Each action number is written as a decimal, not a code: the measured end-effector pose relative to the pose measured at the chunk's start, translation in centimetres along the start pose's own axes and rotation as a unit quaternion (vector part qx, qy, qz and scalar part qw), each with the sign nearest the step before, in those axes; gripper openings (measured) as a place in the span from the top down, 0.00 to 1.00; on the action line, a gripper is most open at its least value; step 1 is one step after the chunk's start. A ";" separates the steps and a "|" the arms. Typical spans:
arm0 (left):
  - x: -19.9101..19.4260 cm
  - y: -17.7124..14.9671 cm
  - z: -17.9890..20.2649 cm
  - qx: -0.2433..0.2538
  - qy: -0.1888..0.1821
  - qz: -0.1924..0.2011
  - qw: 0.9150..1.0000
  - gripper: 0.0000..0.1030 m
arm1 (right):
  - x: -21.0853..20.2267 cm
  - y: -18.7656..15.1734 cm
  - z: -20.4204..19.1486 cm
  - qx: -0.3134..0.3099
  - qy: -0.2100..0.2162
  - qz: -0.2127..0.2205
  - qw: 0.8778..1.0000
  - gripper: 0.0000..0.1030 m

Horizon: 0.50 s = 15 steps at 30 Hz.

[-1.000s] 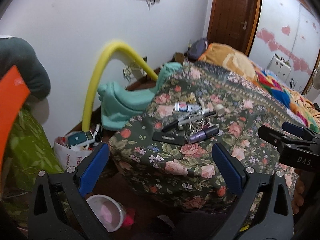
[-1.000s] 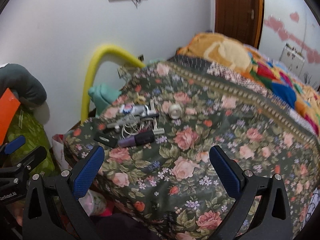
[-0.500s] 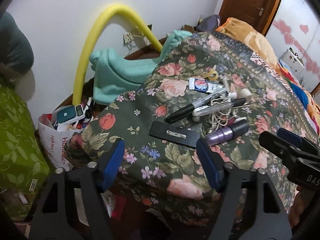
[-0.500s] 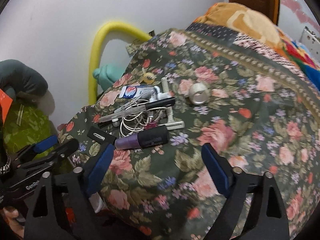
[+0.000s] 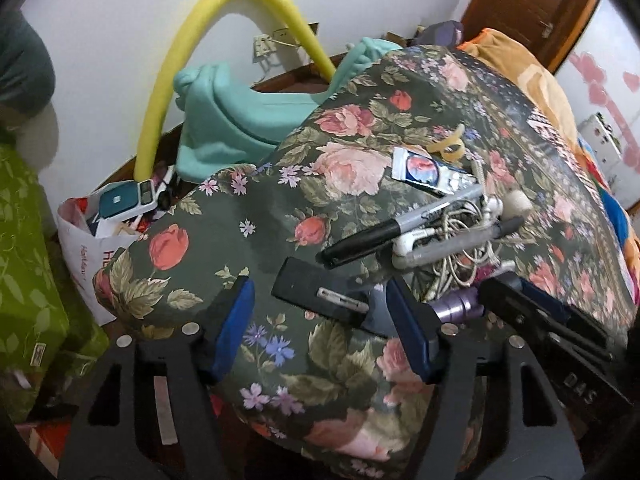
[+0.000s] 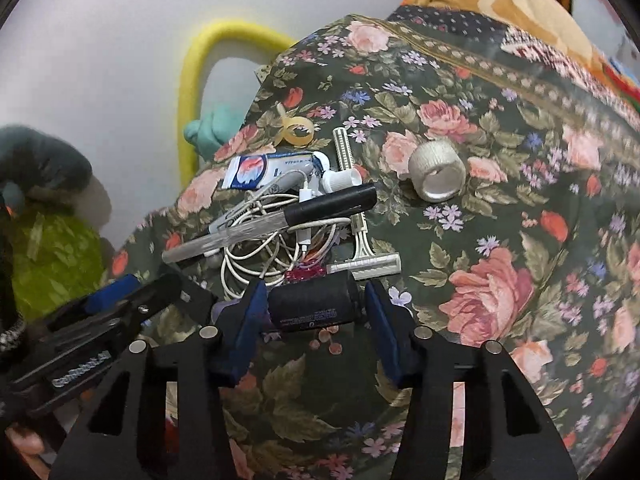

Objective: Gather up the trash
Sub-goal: 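Move the right tool to the purple cylinder while the left tool approaches the black clip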

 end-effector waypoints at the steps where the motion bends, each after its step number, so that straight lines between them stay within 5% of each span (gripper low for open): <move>1: 0.2 0.1 0.1 -0.006 0.007 0.000 1.000 0.35 | 0.0 0.0 0.0 0.002 0.008 0.000 1.000 0.60; 6: 1.1 0.0 0.2 -0.033 0.034 0.004 0.999 0.35 | -0.2 -0.2 -0.3 -0.013 0.006 0.002 1.000 0.61; 11: 1.4 -0.7 0.9 -0.007 0.086 0.023 0.996 0.34 | -0.8 -0.8 -0.1 -0.025 0.003 -0.001 1.000 0.62; 15: 1.2 -1.5 1.5 0.036 0.087 0.022 0.995 0.45 | -1.4 -1.3 0.2 -0.036 0.000 -0.006 0.999 0.62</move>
Point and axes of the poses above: each gripper's, at about its wrist camera, not at the fingertips, and x roughly the way its jaws point, z to its right, y to its top, the point moved 7 cm from there along x, roughly the way its jaws point, and after that the axes turned 8 degrees about -y, right-handed, at the moved point
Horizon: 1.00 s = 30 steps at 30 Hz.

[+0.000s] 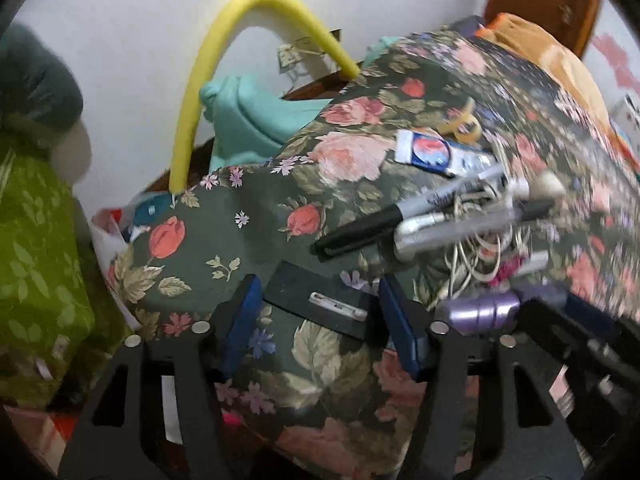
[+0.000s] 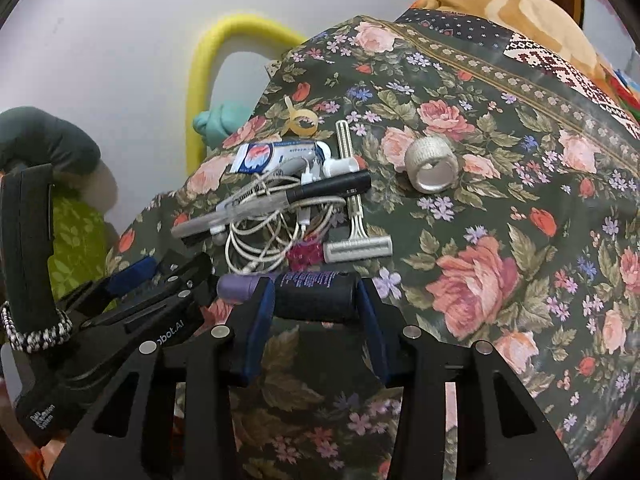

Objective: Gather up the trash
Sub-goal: 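Move the right tool to the purple cylinder while the left tool approaches the black clip, then close the right gripper on the purple cylinder while the left gripper grasps the black clip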

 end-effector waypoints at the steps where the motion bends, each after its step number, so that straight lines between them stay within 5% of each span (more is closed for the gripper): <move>1: -0.2 -0.3 0.1 0.011 -0.001 0.001 1.000 0.47 | -0.1 -0.2 0.1 -0.001 0.001 -0.002 1.000 0.62; 8: -1.5 -1.5 -0.5 0.026 -0.050 -0.020 0.998 0.49 | -0.6 -0.9 0.8 -0.022 0.000 -0.017 1.000 0.65; 16: -2.4 -2.5 -0.2 0.053 -0.098 -0.040 0.993 0.49 | -3.0 1.1 0.1 -0.114 0.000 0.018 0.993 0.63; 23: -3.8 -2.2 -0.3 0.026 -0.106 -0.040 0.993 0.48 | -1.3 2.0 -2.9 -0.241 0.037 0.000 0.970 0.61; 30: -3.9 -2.4 -1.2 -0.020 -0.097 -0.052 0.994 0.46 | 0.6 0.3 -3.8 -0.324 0.025 -0.022 0.945 0.58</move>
Point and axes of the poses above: each gripper's, at about its wrist camera, not at the fingertips, and x roughly the way its jaws point, z to its right, y to its top, the point moved 7 cm from there along x, roughly the way its jaws point, and after that the axes turned 8 degrees about -y, right-handed, at the moved point
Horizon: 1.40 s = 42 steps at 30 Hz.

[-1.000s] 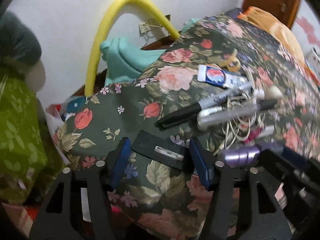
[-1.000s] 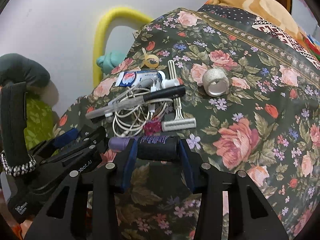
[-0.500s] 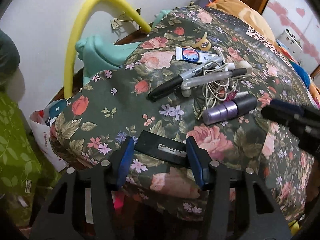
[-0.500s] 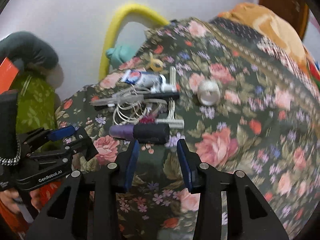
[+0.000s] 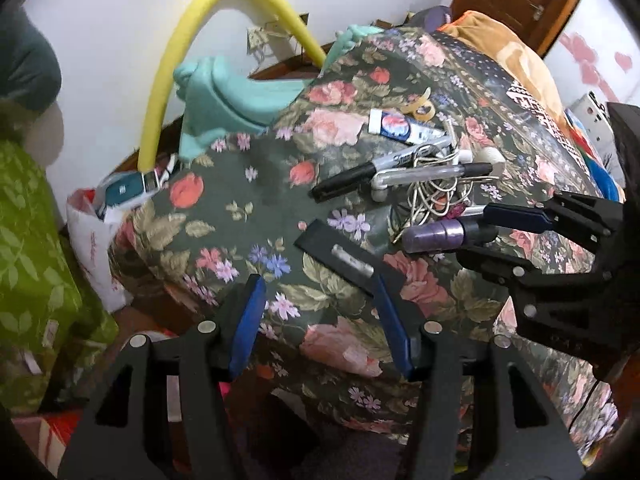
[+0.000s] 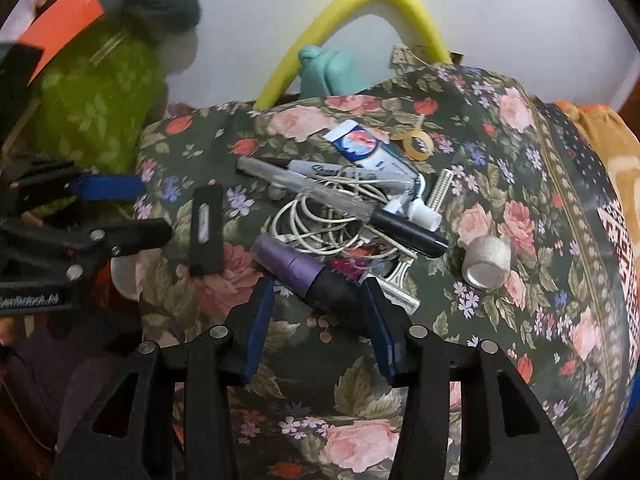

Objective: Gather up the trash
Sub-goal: 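Close the right gripper on the purple cylinder while the left gripper grasps the black clip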

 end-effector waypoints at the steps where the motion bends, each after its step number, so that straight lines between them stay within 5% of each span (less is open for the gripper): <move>1: 0.3 -0.1 0.0 -0.008 -0.005 -0.006 1.000 0.46 | 0.0 -0.1 -0.1 -0.004 0.004 -0.001 1.000 0.58; 12: 3.0 1.1 1.0 -0.061 -0.023 -0.026 0.998 0.46 | 0.6 0.7 0.5 -0.025 0.024 -0.010 0.999 0.58; 16: 4.1 1.9 1.3 -0.035 0.037 -0.016 0.999 0.48 | 0.7 0.7 1.0 -0.022 0.017 -0.005 1.000 0.54; 18: 4.4 1.8 1.6 -0.008 0.082 -0.002 0.997 0.55 | 1.3 0.6 1.3 -0.020 0.003 -0.006 1.000 0.53; 20: 4.1 1.5 1.8 0.007 0.086 0.009 0.996 0.66 | 1.7 0.5 1.6 -0.006 0.010 -0.007 1.000 0.51; 24: 3.7 1.1 1.7 0.032 0.066 -0.001 0.997 0.76 | 0.7 0.1 1.2 -0.008 0.044 -0.006 0.999 0.53; 28: 3.0 0.5 1.2 0.036 -0.004 -0.020 0.999 0.76 | -0.1 -1.0 -0.2 -0.022 0.095 -0.029 0.995 0.64; 37: 3.0 0.1 1.2 0.030 -0.021 -0.027 0.999 0.74 | 2.3 -0.1 -0.9 0.012 0.084 -0.031 0.996 0.64; 42: 3.1 0.2 1.3 0.037 -0.019 -0.036 0.999 0.71 | 2.7 0.4 -1.2 0.020 0.069 -0.020 0.997 0.73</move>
Point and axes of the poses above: each gripper's, at about its wrist camera, not at the fingertips, and x roughly the way its jaws point, z to its right, y to its top, the point moved 7 cm from there along x, roughly the way its jaws point, and after that the axes turned 8 degrees about -y, right-handed, at the moved point
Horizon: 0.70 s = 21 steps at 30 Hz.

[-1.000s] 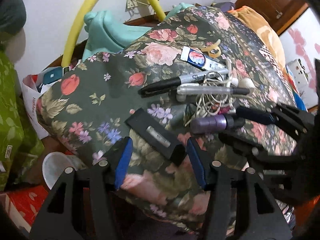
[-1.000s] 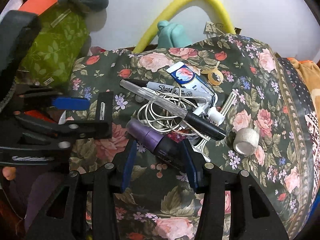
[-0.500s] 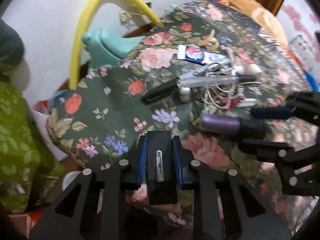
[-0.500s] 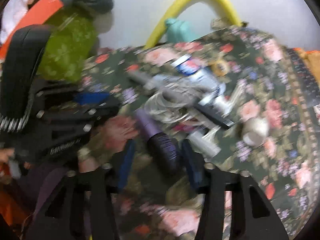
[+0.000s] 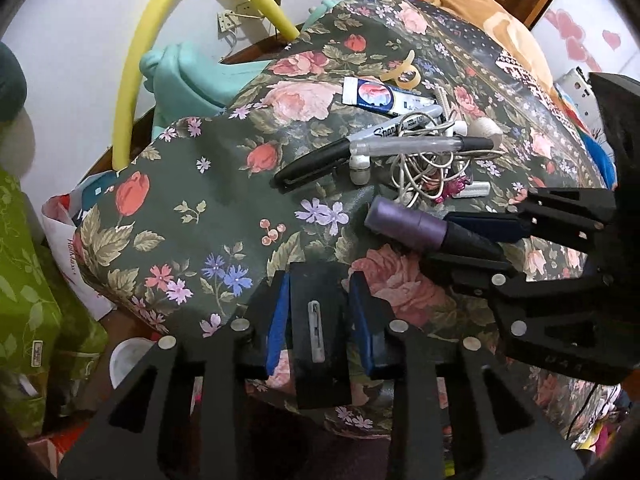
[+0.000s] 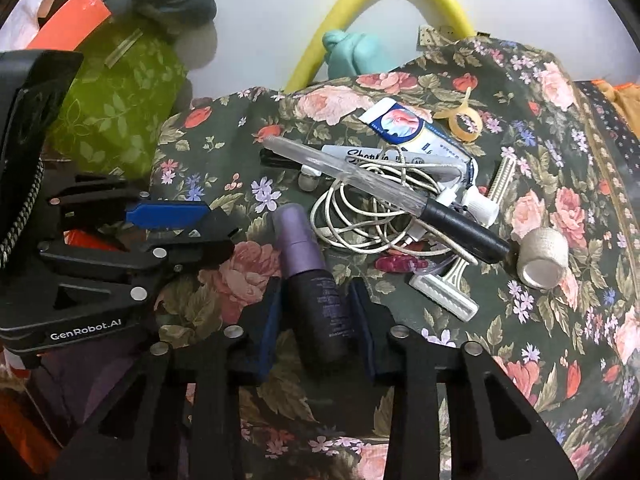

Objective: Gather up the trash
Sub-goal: 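Close the right gripper on the purple cylinder while the left gripper grasps the black clip, then carry the purple cylinder and black clip down over the white cup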

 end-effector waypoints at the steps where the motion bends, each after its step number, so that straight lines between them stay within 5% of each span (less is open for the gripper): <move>1: 0.0 0.0 0.1 0.002 0.003 0.000 1.000 0.71 | -0.2 -0.2 -0.1 0.003 0.000 0.001 1.000 0.74; 10: -0.8 -0.1 -0.1 -0.007 0.016 0.009 1.000 0.77 | -3.1 -1.9 0.1 0.062 -0.027 0.020 0.998 0.77; 21: -7.6 -0.8 -0.3 -0.008 0.013 0.064 0.998 0.77 | -7.6 -1.6 -0.5 0.106 -0.042 0.053 0.992 0.77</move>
Point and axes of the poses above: each gripper's, at about its wrist camera, not at the fingertips, and x roughly the way its jaws point, z to its right, y to its top, the point moved 7 cm from there along x, roughly the way its jaws point, and after that the axes turned 8 degrees about -y, right-handed, at the moved point
